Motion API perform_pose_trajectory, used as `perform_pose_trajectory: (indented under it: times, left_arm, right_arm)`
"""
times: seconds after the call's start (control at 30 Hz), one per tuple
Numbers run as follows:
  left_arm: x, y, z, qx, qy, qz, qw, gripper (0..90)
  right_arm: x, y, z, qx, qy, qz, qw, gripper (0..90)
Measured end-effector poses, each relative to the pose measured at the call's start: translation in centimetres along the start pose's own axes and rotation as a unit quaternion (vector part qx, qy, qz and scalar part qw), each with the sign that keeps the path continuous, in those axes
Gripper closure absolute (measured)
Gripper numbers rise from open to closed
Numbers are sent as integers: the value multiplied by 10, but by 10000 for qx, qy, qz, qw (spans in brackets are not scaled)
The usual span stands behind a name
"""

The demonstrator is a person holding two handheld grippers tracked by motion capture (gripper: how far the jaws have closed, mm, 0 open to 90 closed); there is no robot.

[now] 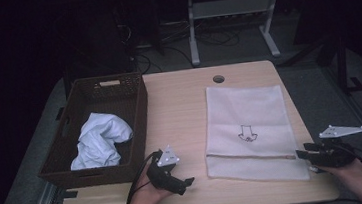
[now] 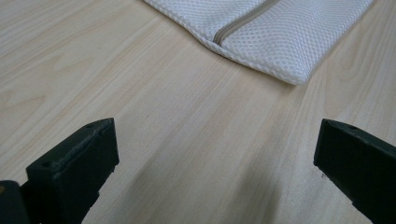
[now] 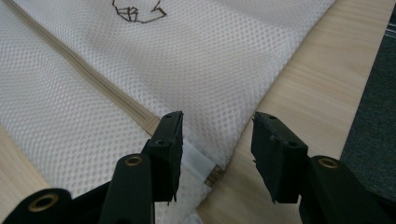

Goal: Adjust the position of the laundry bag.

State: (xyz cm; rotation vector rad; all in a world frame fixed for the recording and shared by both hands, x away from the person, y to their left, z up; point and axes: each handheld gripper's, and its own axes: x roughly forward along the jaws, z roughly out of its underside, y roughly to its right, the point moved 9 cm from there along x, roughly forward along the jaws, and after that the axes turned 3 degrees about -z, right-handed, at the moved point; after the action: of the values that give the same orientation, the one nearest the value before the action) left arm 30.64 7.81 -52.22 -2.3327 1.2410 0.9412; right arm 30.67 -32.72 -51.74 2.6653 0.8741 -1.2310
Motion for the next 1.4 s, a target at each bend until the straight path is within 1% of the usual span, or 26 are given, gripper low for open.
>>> perform_pose_trajectory:
  times: [0.07,0.1,0.23,0.27,0.3,0.57,0.67,0.7,0.8,0.97,1.1,1.23,1.4]
  left_arm:
    - [0,0,0,-5,5,2,10000,0]
    - [0,0,0,-2,2,2,10000,0]
    - [1,0,0,17,-6,9,10000,0]
    - [1,0,0,17,-6,9,10000,0]
    - [1,1,0,27,-18,12,10000,0]
    - [1,1,0,27,-21,11,10000,0]
    - [1,1,1,29,-31,14,10000,0]
    - [1,1,1,33,-40,13,10000,0]
    - [2,1,1,36,-48,14,10000,0]
    - [2,2,1,54,-63,19,10000,0]
    - [2,2,1,59,-63,21,10000,0]
    - [2,2,1,58,-57,23,10000,0]
    - [2,2,1,57,-58,40,10000,0]
  right_arm:
    - [0,0,2,3,-4,-41,10000,527]
    - [-1,0,4,-14,-8,-104,9999,527]
    - [1,-2,10,-51,-55,-237,9997,526]
    - [1,-2,10,-51,-55,-237,9997,526]
    - [3,-3,11,-103,-67,-281,9995,526]
    - [9,-4,17,-202,-231,-402,9987,538]
    - [9,-5,17,-208,-180,-392,9989,552]
    - [9,-5,17,-233,-143,-369,9989,579]
    - [9,-4,18,-226,-143,-340,9991,623]
    - [9,-4,18,-153,-117,-445,9988,706]
    - [10,-5,17,-159,-123,-504,9985,764]
    - [10,-7,17,-160,-151,-547,9983,807]
    - [11,-6,15,-89,-84,-625,9980,818]
